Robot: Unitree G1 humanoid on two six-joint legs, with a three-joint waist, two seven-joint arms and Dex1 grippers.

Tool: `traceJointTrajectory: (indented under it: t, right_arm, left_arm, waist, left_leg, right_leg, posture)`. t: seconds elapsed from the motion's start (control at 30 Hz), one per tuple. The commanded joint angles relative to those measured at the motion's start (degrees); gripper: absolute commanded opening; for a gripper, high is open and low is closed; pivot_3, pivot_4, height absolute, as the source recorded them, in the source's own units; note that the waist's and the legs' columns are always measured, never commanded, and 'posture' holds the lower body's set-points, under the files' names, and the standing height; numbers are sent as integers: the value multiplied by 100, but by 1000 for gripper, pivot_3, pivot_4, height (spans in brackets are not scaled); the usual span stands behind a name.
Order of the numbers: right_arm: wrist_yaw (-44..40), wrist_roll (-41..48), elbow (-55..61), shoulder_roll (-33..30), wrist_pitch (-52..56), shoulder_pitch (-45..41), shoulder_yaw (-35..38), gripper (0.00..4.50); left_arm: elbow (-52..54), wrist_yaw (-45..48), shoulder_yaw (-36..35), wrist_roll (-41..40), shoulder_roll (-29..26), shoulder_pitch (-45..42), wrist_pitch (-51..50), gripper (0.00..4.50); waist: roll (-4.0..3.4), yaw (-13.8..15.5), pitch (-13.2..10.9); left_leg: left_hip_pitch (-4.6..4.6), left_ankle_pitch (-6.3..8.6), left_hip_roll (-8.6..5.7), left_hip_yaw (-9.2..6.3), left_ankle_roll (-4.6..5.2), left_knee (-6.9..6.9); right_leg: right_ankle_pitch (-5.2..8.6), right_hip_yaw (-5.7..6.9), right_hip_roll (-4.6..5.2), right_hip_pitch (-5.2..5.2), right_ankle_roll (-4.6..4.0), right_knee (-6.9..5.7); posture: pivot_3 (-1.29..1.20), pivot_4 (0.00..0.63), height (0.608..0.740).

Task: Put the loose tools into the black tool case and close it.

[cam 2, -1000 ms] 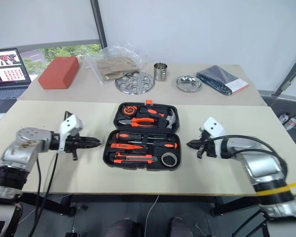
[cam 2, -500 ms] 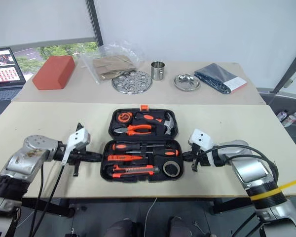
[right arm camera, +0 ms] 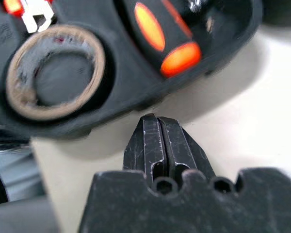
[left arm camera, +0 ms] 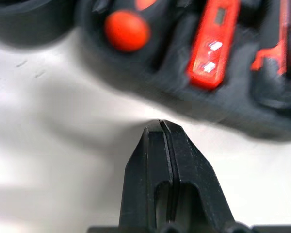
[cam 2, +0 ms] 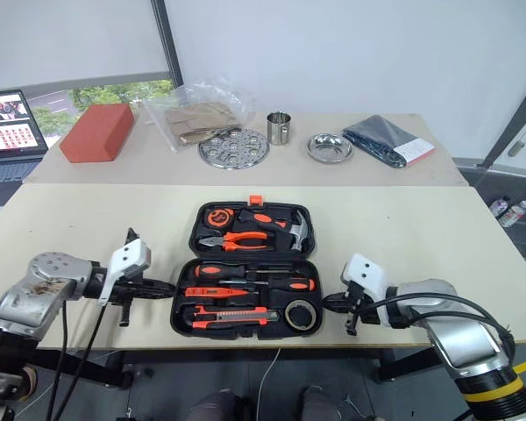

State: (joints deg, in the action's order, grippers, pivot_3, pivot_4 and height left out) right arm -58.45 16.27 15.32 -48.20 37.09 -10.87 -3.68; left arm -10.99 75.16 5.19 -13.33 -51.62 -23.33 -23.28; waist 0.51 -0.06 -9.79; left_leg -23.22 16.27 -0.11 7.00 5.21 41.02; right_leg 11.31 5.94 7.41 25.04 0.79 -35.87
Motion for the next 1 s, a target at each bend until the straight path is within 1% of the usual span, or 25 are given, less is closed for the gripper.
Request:
traceJointTrajectory:
  t: [0.03,0.07,0.1,0.13,0.17,0.2,0.27,0.3,0.33,0.4,0.43,0.53,0.6,0.63,0.67,0.77,0.8,0.83,0.9,0.93,0.97,1.0]
  right_arm:
    - [293,934,-428,223,1151,-789,1019,1367]
    - [457,1236,-731,417,1583,-1262,1278,1737]
    - [594,1395,-971,560,1850,-1628,1415,2023]
    - [756,1411,-1211,692,1975,-1946,1451,2567]
    - [893,1329,-1413,785,1960,-2159,1406,2751]
    - [994,1275,-1536,846,1967,-2289,1374,3029]
    - [1112,1033,-1868,951,1928,-2535,1027,3670]
    - [1178,973,-2049,1041,1985,-2659,892,3676]
    - [1333,915,-2296,1189,2066,-2837,808,3676]
    - [1603,804,-2711,1432,2102,-3126,737,3676]
    - [1704,739,-2882,1523,2077,-3240,707,3676]
    - [1965,566,-3427,1824,1963,-3530,612,3676]
    - [2087,502,-3686,1981,1889,-3646,608,3676]
    - [2172,495,-3802,2067,1861,-3702,657,3168]
    - [2228,490,-3881,2123,1845,-3743,698,2996]
    - [2253,556,-3963,2250,1868,-3813,793,2003]
    - [2265,574,-3971,2280,1878,-3826,822,1734]
    - [2263,587,-3960,2297,1888,-3833,836,1236]
    - [2237,583,-3918,2311,1866,-3828,820,737]
    - [2220,584,-3863,2317,1846,-3814,815,229]
    - [2230,580,-3787,2330,1789,-3805,828,44]
    - [2253,581,-3713,2350,1712,-3808,863,0]
  left_arm:
    - [-1043,-304,-326,-102,-26,-916,-1032,1018]
    - [-1273,-404,-388,-239,99,-1346,-1499,1427]
    - [-1461,-529,-418,-319,231,-1703,-1891,1627]
    - [-1627,-698,-471,-384,415,-2016,-2187,2199]
    - [-1778,-832,-519,-443,589,-2264,-2450,2334]
    - [-1886,-917,-549,-468,699,-2416,-2610,2621]
    - [-2372,-1173,-602,-485,1035,-2827,-2987,3285]
    - [-2607,-1311,-596,-454,1193,-2982,-3038,3666]
    - [-2842,-1444,-587,-421,1359,-3125,-3071,3963]
    - [-3093,-1602,-505,-322,1565,-3270,-3016,3963]
    - [-3169,-1652,-453,-265,1637,-3315,-2973,3963]
    - [-3406,-1791,-425,-188,1869,-3402,-2843,3963]
    - [-3410,-1767,-403,-185,1945,-3377,-2847,3445]
    - [-3356,-1724,-385,-198,1960,-3336,-2858,3349]
    - [-3320,-1691,-374,-207,1966,-3310,-2862,2955]
    - [-3280,-1720,-431,-252,1985,-3272,-2950,1928]
    - [-3266,-1734,-445,-259,1987,-3259,-2963,1691]
    - [-3222,-1743,-452,-267,1985,-3227,-2976,1206]
    - [-3164,-1752,-474,-279,1981,-3181,-3006,718]
    - [-3143,-1754,-497,-290,1979,-3157,-3017,366]
    - [-3119,-1764,-534,-307,1985,-3136,-3013,210]
    - [-3076,-1766,-566,-325,1990,-3109,-2992,5]
  waist:
    - [2,10,-2]
    - [13,0,-11]
    - [15,0,-18]
    - [17,3,-20]
    - [19,14,-20]
    - [21,41,-18]
    - [33,75,-7]
    - [38,75,-2]
    - [38,68,-2]
    - [38,41,-2]
    - [39,18,-3]
    - [38,-24,-3]
    - [38,-34,-3]
    - [38,-47,-3]
    - [38,-56,-3]
    - [36,-75,-1]
    - [36,-74,-1]
    - [36,-74,-1]
    - [35,-74,0]
    - [35,-74,0]
    - [34,-76,0]
    - [34,-76,0]
  left_leg:
    - [-2,-2,0,0,-2,2]
    - [-4,-8,1,1,-16,2]
    - [-19,-20,2,0,-29,9]
    - [-25,-33,2,-1,-34,7]
    - [-27,-40,1,-2,-33,8]
    - [-26,-52,0,-3,-25,9]
    - [-23,-52,-3,-7,-21,6]
    - [-23,-53,-4,-7,-11,3]
    - [-23,-73,-7,-7,25,3]
    - [-35,-74,-10,-3,27,-5]
    - [-56,-74,-11,-1,27,-6]
    - [-106,-76,-22,5,26,-8]
    - [-107,-77,-24,9,25,-12]
    - [-107,-78,-23,9,24,-13]
    - [-107,-78,-23,10,23,-13]
    - [-101,-79,-23,13,21,-9]
    - [-97,-80,-23,13,20,-9]
    - [-92,-80,-23,12,20,-9]
    - [-85,-79,-22,11,19,-9]
    - [-71,-79,-22,10,19,-12]
    - [-62,-79,-22,9,19,-14]
    - [-40,-78,-22,8,18,-21]
  right_leg:
    - [0,2,-3,0,0,-2]
    - [-1,2,-5,5,4,0]
    - [-8,4,-12,14,9,-6]
    - [-22,5,-11,19,11,-2]
    - [-27,5,-11,20,11,-3]
    - [-37,5,-11,16,10,-3]
    - [-40,5,-10,9,6,-5]
    - [-50,5,-10,8,-11,-6]
    - [-48,5,-14,8,-10,-11]
    - [-48,3,-23,15,-9,-24]
    - [-48,5,-32,28,-9,-20]
    - [-48,10,-34,89,-8,-23]
    - [-48,11,-35,94,-7,-25]
    - [-48,12,-35,93,-7,-23]
    - [-48,12,-35,93,-6,-23]
    - [-48,6,-34,85,-5,-23]
    - [-48,5,-33,80,-4,-23]
    - [-48,5,-33,74,-4,-23]
    - [-49,5,-32,67,-4,-24]
    - [-49,5,-32,53,-5,-22]
    - [-49,5,-32,43,-5,-21]
    - [-48,6,-32,23,-4,-17]
  posture:
    - [0,150,734]
    - [0,150,734]
    - [0,150,734]
    - [0,150,734]
    - [0,150,734]
    - [0,150,734]
    - [0,150,734]
    - [0,150,734]
    - [0,150,734]
    - [0,150,734]
    - [0,150,734]
    - [0,150,734]
    - [0,150,734]
    - [0,150,734]
    - [0,150,734]
    - [0,150,734]
    - [0,150,734]
    - [0,150,734]
    - [0,150,734]
    - [0,150,734]
    - [0,150,734]
    - [0,150,734]
